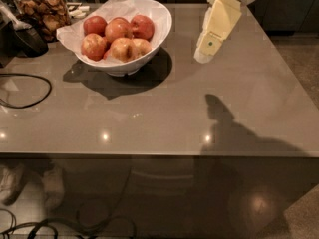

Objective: Pick apple from white bowl

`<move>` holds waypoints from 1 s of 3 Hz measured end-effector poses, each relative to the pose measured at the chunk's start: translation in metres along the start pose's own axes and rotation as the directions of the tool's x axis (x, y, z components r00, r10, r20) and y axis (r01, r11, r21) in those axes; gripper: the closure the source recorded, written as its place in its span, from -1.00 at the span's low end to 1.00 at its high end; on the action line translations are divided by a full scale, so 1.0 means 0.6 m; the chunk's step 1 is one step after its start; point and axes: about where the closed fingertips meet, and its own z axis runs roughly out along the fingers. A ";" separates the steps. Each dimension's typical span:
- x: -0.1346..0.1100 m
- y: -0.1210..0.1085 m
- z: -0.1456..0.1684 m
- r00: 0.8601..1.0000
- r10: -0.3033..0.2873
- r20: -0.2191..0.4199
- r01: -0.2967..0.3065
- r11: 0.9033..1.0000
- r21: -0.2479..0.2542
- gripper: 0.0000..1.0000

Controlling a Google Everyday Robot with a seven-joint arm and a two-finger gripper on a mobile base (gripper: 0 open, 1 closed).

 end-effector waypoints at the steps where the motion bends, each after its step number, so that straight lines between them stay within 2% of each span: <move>1: -0.026 -0.010 0.017 0.999 0.022 0.041 -0.022 1.000 0.017 -1.00; 2: -0.077 -0.019 0.042 0.999 0.019 0.039 -0.020 1.000 0.024 -1.00; 3: -0.132 -0.025 0.066 0.999 -0.020 0.040 0.019 1.000 0.010 -1.00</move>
Offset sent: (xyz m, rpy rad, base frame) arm 0.0416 0.0909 -0.0069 0.0081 -0.0126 -0.0028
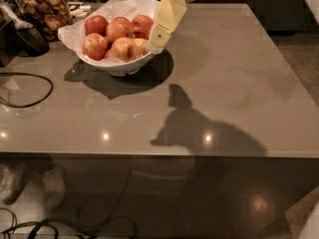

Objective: Pick apple from white bowl

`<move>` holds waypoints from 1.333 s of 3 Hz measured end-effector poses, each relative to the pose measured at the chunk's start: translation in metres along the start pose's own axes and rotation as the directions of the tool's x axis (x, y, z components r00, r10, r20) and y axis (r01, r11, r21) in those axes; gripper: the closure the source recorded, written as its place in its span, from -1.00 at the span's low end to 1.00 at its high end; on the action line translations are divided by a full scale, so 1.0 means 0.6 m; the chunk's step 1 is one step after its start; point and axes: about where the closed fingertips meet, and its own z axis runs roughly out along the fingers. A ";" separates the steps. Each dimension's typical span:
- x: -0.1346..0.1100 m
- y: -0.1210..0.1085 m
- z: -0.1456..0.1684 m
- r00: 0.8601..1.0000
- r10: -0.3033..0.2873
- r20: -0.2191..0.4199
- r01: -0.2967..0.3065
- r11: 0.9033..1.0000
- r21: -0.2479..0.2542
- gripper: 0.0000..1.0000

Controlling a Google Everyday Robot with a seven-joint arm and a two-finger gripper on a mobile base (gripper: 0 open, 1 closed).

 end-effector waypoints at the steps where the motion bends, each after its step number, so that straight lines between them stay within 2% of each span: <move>1: -0.008 -0.002 0.001 1.000 -0.004 0.012 0.004 1.000 0.008 -1.00; 2: -0.008 -0.002 0.001 1.000 -0.004 0.012 0.004 1.000 0.008 -1.00; 3: -0.057 -0.012 0.031 0.999 0.018 0.034 -0.017 1.000 -0.024 -1.00; 4: -0.097 -0.033 0.064 0.998 0.050 0.038 -0.049 0.998 -0.040 -0.64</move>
Offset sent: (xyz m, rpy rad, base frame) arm 0.0329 0.0743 -0.0049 0.1265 0.0961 -0.0006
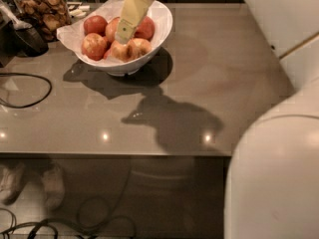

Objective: Pick apple from white bowl

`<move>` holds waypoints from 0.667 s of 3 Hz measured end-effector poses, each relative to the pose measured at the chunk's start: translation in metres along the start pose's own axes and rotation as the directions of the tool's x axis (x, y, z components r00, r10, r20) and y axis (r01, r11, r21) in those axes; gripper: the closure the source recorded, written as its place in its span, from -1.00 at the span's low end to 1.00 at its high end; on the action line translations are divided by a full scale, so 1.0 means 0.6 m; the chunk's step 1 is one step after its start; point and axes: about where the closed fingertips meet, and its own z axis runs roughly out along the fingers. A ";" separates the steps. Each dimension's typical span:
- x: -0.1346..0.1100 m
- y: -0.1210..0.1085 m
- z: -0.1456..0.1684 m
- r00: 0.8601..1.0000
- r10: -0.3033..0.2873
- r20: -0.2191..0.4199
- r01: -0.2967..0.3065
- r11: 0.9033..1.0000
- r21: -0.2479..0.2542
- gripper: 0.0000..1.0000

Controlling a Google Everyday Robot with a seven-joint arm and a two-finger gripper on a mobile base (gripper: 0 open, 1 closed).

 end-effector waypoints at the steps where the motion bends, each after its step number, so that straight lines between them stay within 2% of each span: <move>1: -0.020 -0.018 0.022 1.000 0.028 -0.003 -0.028 1.000 -0.005 -0.36; 2: -0.024 -0.030 0.039 0.999 0.053 -0.009 -0.053 0.999 -0.011 -0.38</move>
Offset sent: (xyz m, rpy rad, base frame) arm 0.0298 0.0063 -0.0240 -0.0232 0.0994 -0.0727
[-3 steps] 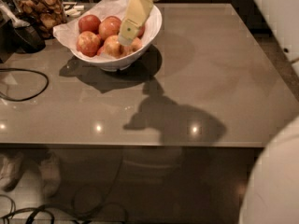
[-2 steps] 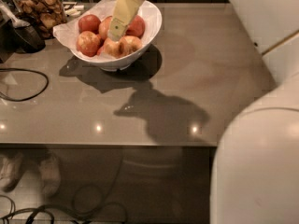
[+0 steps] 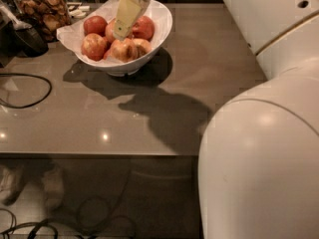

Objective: Pick apple from white bowl

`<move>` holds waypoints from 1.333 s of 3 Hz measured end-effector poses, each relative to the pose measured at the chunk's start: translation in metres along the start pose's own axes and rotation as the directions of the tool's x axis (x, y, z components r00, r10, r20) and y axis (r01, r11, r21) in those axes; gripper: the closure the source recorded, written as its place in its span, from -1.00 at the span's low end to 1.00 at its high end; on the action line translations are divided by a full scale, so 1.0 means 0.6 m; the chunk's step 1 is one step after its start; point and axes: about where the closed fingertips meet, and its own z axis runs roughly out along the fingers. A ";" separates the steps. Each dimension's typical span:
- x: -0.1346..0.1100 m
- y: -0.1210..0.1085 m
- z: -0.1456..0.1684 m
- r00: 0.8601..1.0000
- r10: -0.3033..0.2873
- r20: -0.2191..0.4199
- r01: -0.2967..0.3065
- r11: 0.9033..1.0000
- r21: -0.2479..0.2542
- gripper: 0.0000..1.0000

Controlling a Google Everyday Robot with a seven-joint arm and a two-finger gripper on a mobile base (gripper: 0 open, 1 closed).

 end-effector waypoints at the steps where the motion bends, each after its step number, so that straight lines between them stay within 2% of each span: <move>1: 0.007 -0.011 0.016 0.999 0.031 -0.010 -0.031 1.000 -0.007 -0.38; 2: 0.017 -0.015 0.033 0.998 0.060 -0.028 -0.061 0.998 -0.019 -0.42; 4: 0.033 -0.014 0.060 0.993 0.103 -0.061 -0.105 0.994 -0.036 -0.32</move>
Offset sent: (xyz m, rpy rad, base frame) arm 0.0035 -0.0164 -0.0334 -0.0452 0.1173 -0.0692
